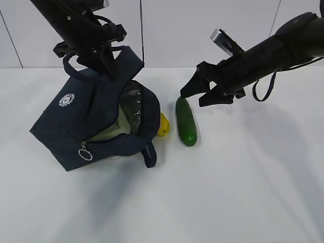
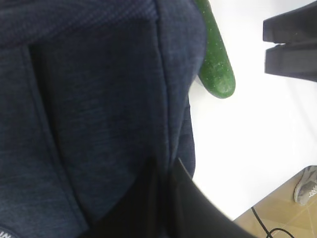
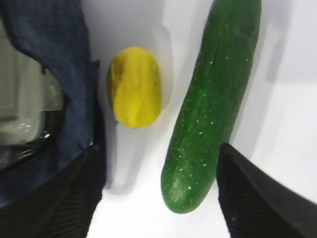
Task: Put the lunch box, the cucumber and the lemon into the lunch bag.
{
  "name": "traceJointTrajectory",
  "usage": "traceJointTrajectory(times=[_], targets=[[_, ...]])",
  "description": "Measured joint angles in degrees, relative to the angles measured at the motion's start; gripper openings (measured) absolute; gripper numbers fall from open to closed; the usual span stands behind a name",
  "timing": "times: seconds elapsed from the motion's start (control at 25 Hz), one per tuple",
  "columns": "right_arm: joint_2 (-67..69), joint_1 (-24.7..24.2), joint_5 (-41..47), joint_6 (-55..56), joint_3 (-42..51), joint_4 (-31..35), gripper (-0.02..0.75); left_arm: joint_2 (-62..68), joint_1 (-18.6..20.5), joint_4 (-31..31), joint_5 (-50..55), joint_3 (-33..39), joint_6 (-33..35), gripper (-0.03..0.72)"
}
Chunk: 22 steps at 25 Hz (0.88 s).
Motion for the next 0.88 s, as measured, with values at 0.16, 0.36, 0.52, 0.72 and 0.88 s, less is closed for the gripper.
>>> traceJointTrajectory(times=[0.16,0.36,0.52,0.72,0.88], targets=[[0.00,1.90,-2.37,5.32,0.00,-6.92,0.540,0.00,0.00,0.00,0.00,0.00,0.31,-0.006],[-0.08,5.59,-7.40,13.85,0.00,-17.20,0.540,0.00,0.00,0.07,0.00,0.00,0.68,-0.006],[-0.08,7.48,-9.72,19.00,0.00,-22.80,0.540,0.00,0.00,0.07,0.00,0.00,0.68,-0.006],[0.72,7.97,-11.92,20.81,0.00,-23.83,0.501,0.00,0.00,0.07,0.00,0.00,0.76,-0.006],[3.54,8.08,-11.68,21.07,-1.29,-23.83,0.495,0.00,0.00,0.12,0.00,0.00,0.89,-0.006]])
